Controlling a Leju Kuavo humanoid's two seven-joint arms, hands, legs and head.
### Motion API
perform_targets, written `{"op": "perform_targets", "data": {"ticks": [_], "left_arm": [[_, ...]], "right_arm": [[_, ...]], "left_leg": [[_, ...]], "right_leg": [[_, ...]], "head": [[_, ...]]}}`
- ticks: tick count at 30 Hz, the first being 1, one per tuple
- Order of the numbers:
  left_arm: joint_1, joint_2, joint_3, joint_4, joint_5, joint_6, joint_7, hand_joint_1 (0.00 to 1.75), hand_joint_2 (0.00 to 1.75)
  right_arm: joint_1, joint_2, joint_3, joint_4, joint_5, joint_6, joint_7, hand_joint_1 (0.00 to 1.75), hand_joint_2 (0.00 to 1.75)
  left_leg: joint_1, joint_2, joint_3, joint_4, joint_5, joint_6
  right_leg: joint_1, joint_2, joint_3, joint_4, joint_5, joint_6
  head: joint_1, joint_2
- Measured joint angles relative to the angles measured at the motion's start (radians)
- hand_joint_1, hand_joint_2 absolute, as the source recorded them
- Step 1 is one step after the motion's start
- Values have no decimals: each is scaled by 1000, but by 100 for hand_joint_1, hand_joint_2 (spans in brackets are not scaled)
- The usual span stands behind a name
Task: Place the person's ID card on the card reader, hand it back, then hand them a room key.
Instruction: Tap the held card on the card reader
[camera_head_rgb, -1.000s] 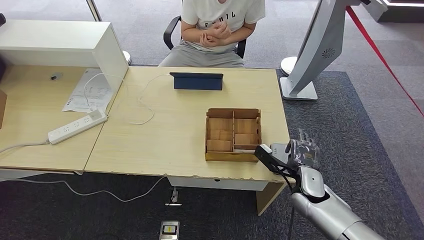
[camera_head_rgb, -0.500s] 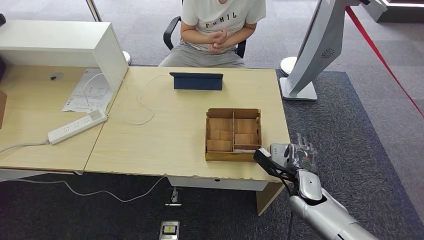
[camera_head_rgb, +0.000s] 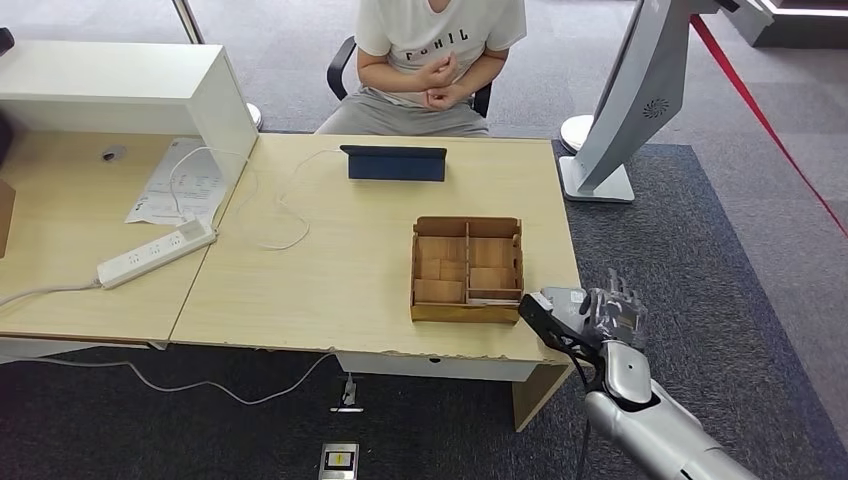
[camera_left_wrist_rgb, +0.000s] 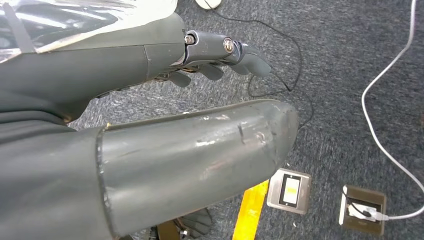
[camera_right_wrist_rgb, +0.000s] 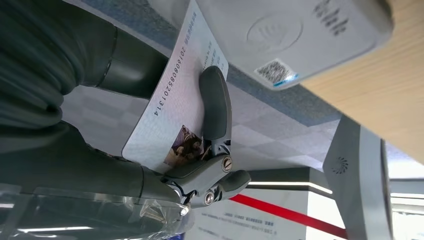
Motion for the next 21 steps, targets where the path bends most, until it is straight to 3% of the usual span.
{"op": "perform_targets", "data": {"ticks": [4, 12, 17, 21], "left_arm": [[1, 2, 0, 0, 3, -8, 0, 0, 0], [1, 8, 0, 0, -5, -25, 0, 0, 0], [0, 10, 0, 0, -7, -37, 0, 0, 0], [-1, 11, -1, 0, -20, -47, 0, 0, 0]], "right_arm": [[-38, -48, -20, -89, -1, 36, 40, 175, 175], [-130, -125, -91, -288, -22, 109, 44, 175, 175], [-167, -140, -105, -362, 5, 160, 44, 175, 175], [-207, -122, -71, -379, 93, 228, 44, 175, 175]], "left_leg": [[0, 0, -1, 0, 0, 0], [0, 0, -1, 0, 0, 0], [0, 0, -2, 0, 0, 0], [0, 0, -2, 0, 0, 0]], "right_leg": [[0, 0, -1, 0, 1, 0], [0, 0, -2, 0, 1, 0], [0, 0, -2, 0, 1, 0], [0, 0, -2, 1, 1, 0]], "head": [[0, 0], [0, 0], [0, 0], [0, 0]]}}
